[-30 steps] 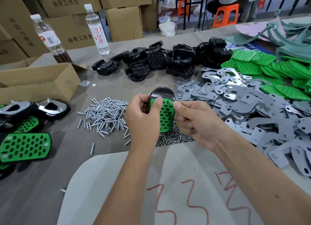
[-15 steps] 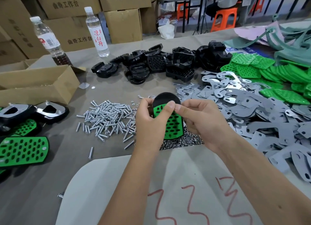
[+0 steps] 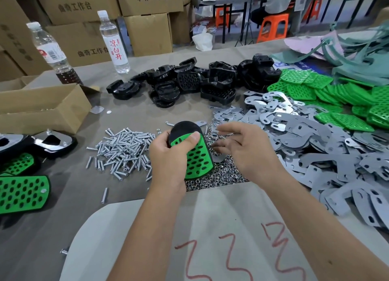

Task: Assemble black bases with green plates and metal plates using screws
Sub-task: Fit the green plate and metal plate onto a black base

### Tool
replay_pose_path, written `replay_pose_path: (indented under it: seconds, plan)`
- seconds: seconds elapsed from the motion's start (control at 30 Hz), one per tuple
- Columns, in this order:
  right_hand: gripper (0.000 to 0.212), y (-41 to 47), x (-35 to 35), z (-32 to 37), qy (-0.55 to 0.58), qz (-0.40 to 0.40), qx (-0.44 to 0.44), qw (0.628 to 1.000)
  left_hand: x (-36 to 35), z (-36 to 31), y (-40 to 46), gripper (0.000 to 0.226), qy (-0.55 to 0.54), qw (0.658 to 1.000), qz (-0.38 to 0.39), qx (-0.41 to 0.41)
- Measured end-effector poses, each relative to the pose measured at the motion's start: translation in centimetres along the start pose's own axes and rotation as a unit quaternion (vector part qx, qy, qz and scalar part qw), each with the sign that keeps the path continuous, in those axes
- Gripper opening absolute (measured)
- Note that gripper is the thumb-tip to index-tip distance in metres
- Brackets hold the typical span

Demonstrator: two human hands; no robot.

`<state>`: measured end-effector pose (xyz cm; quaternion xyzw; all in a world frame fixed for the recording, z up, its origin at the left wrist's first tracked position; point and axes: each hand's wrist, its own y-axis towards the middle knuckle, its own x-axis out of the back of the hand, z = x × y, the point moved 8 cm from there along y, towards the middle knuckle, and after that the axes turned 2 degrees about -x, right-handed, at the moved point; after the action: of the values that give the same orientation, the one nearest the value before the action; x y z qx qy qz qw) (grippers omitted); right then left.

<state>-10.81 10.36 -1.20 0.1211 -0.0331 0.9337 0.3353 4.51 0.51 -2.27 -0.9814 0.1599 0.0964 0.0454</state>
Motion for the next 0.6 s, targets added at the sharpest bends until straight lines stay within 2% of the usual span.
replay_pose_path:
  seconds: [0.13,0.3,0.33,0.43,0.53,0.6]
  plan:
    - [0.024,-0.1,0.9,0.1,0.001,-0.028,0.002,1.000,0.5,-0.2,0.0,0.013,-0.015,0.999,-0.029,-0.001]
    - [0.014,-0.1,2.2,0.6,-0.084,-0.099,0.046,0.990,0.7,-0.3,-0.1,0.008,-0.042,0.998,-0.047,0.007]
    - [0.015,-0.1,2.3,0.6,-0.072,-0.105,0.050,0.991,0.7,-0.2,-0.1,0.005,-0.056,0.997,-0.043,0.014]
    - [0.017,0.2,2.5,0.0,0.000,-0.108,0.032,0.994,0.7,0.0,0.1,0.023,-0.091,0.994,-0.050,0.029]
    - [0.018,0.4,2.5,-0.7,0.083,-0.095,0.000,0.992,1.1,0.0,0.1,0.039,-0.072,0.995,-0.073,0.017]
    - [0.015,0.3,2.6,-0.3,0.123,-0.097,0.018,0.988,1.4,-0.5,0.0,0.042,-0.034,0.996,-0.080,-0.005]
